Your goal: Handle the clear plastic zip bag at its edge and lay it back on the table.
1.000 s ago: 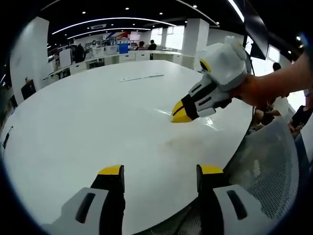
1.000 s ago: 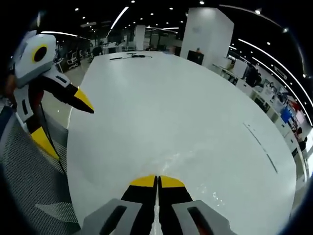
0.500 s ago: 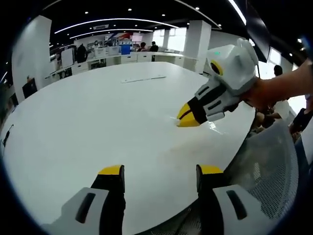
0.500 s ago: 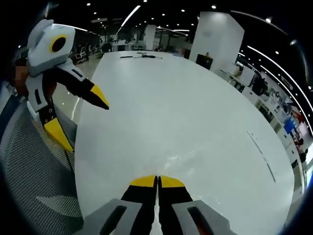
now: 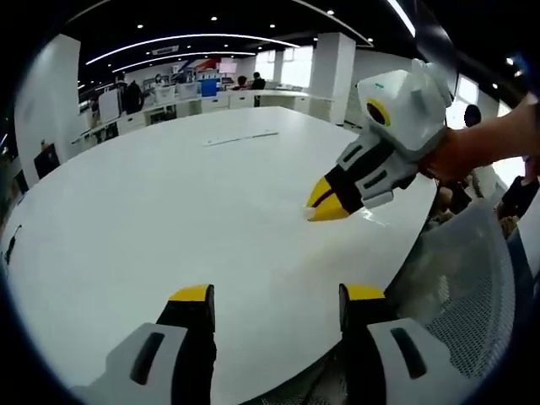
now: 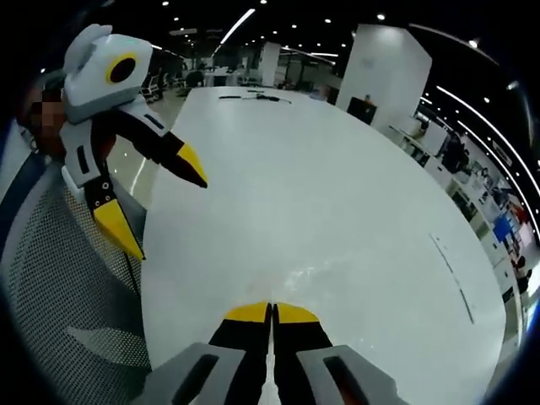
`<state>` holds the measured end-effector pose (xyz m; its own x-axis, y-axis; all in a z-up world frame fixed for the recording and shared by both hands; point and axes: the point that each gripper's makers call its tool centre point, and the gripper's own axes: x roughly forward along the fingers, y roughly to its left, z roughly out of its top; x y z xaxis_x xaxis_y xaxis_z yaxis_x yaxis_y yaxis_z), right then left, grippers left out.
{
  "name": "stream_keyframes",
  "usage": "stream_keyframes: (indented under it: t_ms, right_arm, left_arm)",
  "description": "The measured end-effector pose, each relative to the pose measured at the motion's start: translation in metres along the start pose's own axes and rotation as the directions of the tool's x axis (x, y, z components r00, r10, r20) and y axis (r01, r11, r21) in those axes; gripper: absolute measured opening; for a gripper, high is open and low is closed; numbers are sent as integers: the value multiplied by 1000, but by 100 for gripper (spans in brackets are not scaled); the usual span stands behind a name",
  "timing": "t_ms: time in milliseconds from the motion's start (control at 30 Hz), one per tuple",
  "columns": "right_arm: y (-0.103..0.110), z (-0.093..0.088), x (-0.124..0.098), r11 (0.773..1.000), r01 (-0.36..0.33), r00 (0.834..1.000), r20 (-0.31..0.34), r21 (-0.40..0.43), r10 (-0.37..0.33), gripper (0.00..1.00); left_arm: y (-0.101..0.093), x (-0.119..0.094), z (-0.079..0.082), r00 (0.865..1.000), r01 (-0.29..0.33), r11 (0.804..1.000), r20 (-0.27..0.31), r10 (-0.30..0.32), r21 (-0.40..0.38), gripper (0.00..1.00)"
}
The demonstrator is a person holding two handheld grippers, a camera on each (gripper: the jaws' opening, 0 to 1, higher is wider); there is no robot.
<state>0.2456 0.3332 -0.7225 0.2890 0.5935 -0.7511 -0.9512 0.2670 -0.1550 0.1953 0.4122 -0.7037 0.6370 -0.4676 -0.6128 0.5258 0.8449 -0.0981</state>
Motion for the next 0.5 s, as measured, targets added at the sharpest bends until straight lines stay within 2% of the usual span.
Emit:
stream_keyframes:
  t_ms: [333,500]
  right_arm:
    - [9,-1,-6,999,-14,1000,-1,-39,14,0]
    - [19,0,-11,995,-26,1000,-15,-101,25,0]
  left_arm:
    - [2,5,8,1000,3,999,4,-3,43,58]
    - [5,8,11,1000,5,998,1,-5,67,58]
